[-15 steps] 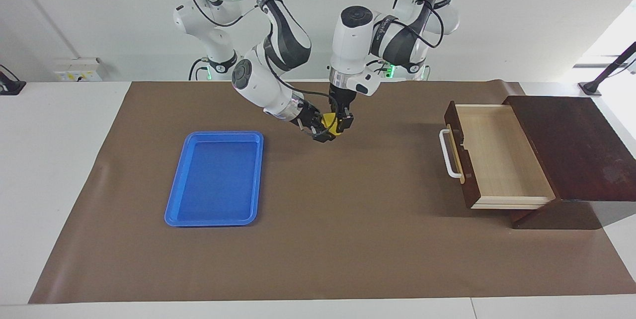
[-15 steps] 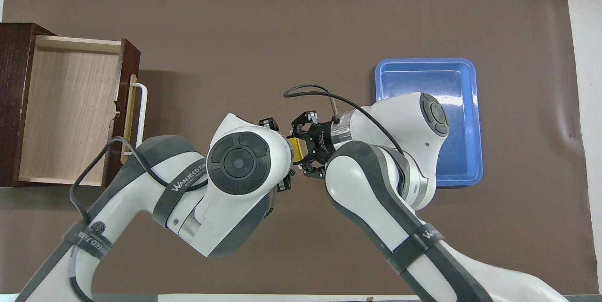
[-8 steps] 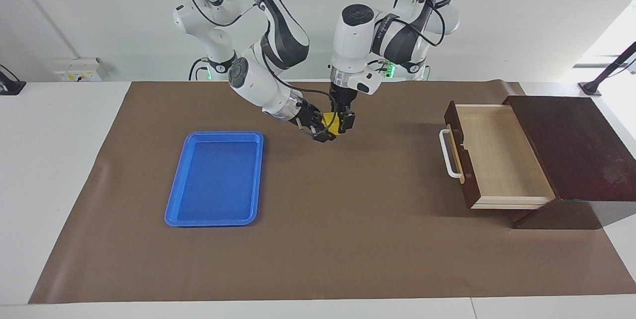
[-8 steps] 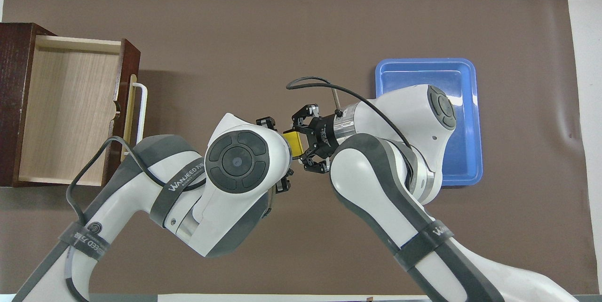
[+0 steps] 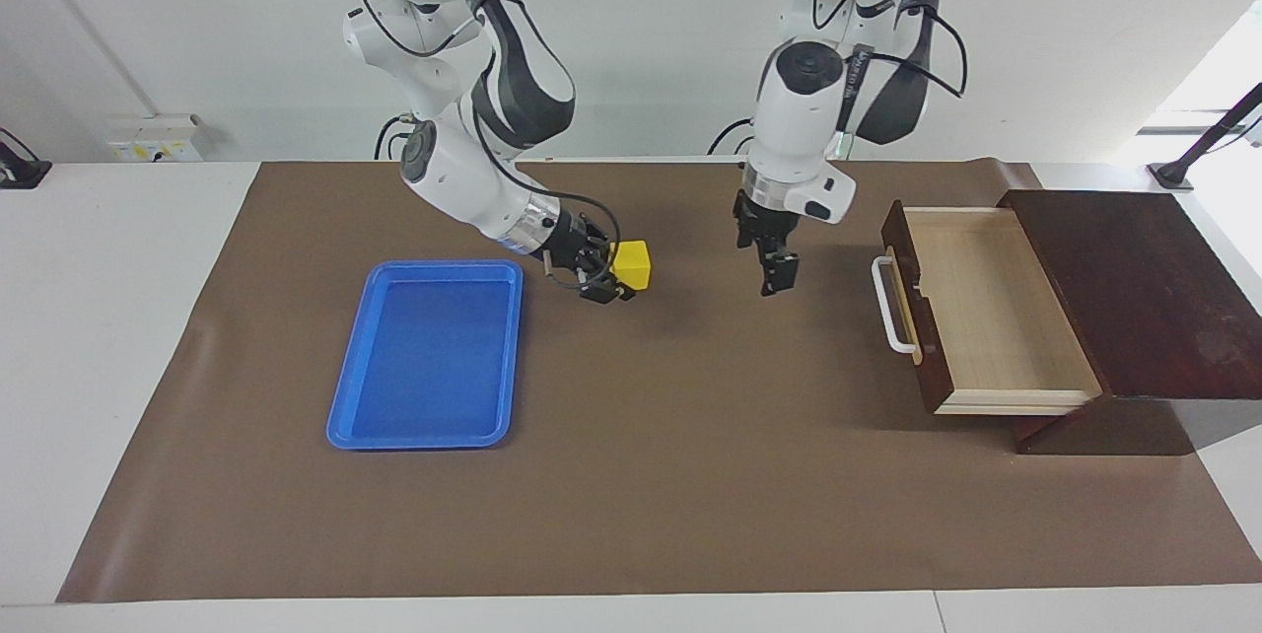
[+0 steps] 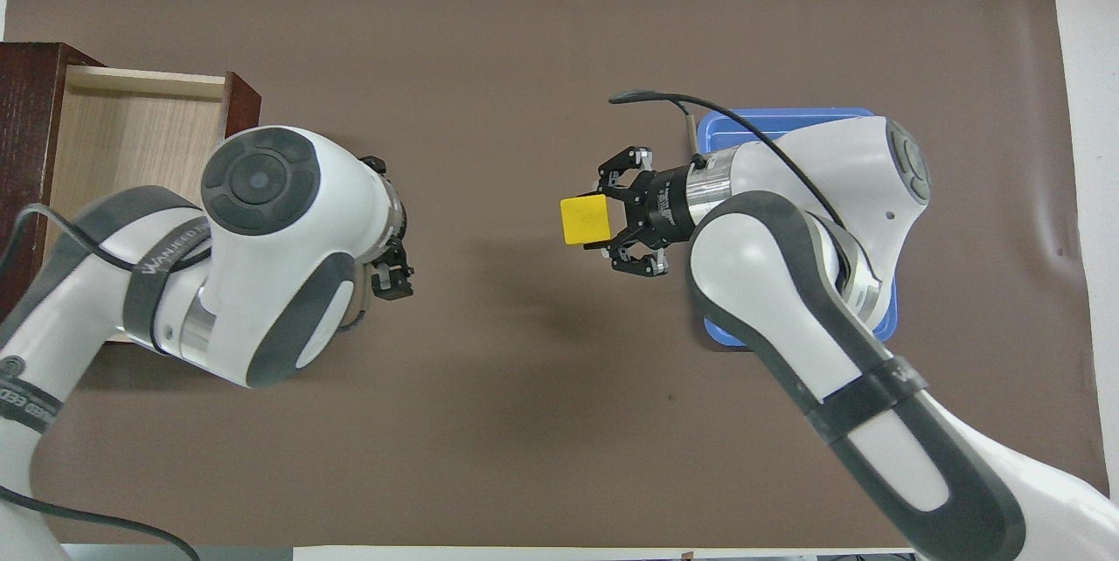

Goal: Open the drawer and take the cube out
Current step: 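Carry the cube to the tray with the right gripper while the left withdraws, then lower the cube into the blue tray while the left gripper pushes drawer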

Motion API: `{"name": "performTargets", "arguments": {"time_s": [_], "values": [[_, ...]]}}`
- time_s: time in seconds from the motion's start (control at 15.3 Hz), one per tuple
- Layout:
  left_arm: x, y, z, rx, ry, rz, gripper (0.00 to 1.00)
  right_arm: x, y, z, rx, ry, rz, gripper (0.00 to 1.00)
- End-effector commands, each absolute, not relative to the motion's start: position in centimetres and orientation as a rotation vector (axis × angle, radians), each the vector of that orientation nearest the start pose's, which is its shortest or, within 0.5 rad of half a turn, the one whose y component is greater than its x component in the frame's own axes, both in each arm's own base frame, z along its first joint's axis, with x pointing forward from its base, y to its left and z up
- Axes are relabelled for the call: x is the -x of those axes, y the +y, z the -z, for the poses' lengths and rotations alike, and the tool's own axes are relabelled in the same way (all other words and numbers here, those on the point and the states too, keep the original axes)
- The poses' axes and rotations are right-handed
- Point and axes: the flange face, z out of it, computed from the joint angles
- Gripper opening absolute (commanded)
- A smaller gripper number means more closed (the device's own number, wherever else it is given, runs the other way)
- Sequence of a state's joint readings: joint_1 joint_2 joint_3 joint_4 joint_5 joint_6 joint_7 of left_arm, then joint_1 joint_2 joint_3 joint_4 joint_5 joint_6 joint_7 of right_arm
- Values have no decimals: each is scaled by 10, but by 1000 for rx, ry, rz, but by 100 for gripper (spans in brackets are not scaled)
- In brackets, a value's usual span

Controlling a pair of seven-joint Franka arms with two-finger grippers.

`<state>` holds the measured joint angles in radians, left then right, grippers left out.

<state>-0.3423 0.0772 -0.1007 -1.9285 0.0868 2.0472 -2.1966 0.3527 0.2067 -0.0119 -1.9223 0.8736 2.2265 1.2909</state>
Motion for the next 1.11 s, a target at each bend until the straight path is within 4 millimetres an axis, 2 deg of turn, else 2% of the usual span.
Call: {"name": "performTargets", "arguments": {"time_s": [0.0, 0.13, 0.33, 0.59, 0.92, 1.05], "values": [[-542, -195, -450, -2185, 2271, -177, 100, -602, 172, -401, 1807, 1725, -588, 0], [-552, -169, -448, -2290, 2183, -193, 100, -609, 127, -390, 1776, 1763, -576, 0], [-560, -133, -442, -2394, 2104, -192, 100, -608, 80, -382, 1801, 1749, -619, 0], [-568, -106, -442, -2399, 2082, -213, 100, -588, 26, -348, 1867, 1738, -619, 0], [-575, -69, -443, -2476, 2021, -247, 100, -565, -19, -307, 1862, 1775, -589, 0], [-581, -55, -443, -2505, 2012, -300, 100, -551, -24, -291, 1898, 1745, -591, 0]]}}
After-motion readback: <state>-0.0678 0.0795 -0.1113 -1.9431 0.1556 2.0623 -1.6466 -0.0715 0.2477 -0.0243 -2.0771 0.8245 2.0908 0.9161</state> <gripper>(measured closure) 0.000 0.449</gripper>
